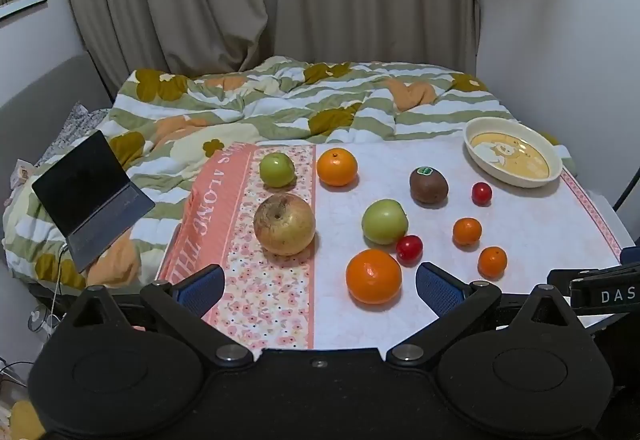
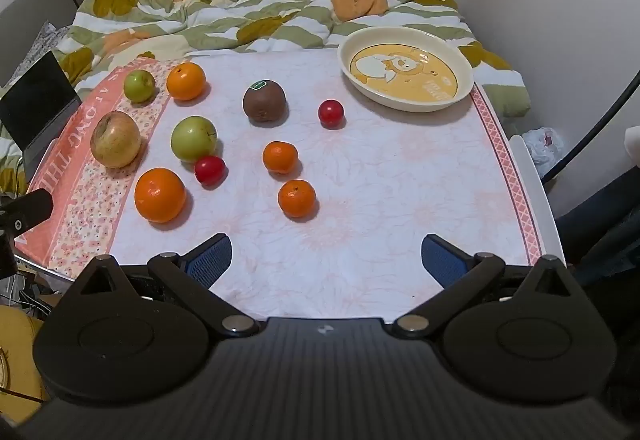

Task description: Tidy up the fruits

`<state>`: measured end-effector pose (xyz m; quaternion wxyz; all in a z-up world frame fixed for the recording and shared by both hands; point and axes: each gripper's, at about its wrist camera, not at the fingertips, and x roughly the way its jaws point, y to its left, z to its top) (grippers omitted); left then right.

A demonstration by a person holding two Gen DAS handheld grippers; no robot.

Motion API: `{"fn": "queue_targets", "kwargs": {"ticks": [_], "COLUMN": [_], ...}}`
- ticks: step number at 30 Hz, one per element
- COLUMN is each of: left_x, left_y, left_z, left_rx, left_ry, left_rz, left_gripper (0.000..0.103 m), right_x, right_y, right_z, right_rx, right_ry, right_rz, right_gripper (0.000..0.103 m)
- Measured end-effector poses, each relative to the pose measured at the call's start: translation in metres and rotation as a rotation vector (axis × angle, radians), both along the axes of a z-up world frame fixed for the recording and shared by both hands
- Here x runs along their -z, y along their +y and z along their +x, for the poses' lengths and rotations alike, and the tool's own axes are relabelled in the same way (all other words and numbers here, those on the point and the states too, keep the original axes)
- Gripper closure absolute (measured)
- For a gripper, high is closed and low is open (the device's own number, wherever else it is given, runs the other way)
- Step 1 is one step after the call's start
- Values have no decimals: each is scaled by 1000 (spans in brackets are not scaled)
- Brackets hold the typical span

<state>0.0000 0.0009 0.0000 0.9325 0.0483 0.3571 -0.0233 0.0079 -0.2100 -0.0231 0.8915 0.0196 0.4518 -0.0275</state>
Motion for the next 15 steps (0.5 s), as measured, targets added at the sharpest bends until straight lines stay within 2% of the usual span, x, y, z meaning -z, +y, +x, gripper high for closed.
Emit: {"fn": "queue_targets", "kwargs": {"ticks": [3,6,15], "left_x": [-1,4,-1], "left_y": [7,0,7], "left_z": [3,5,9], "left_rx": [-7,-7,-12], "left_ry": [20,20,25], "left_rz": [-30,13,-7], "left_gripper": [0,0,0], "right_x": [1,1,3], "right_y": [2,3,9], "right_z": [1,2,2], "right_rx": [0,2,-13], "right_ry": [6,0,0], "right_rz": [-5,-5,0], "right_gripper": [0,0,0]}}
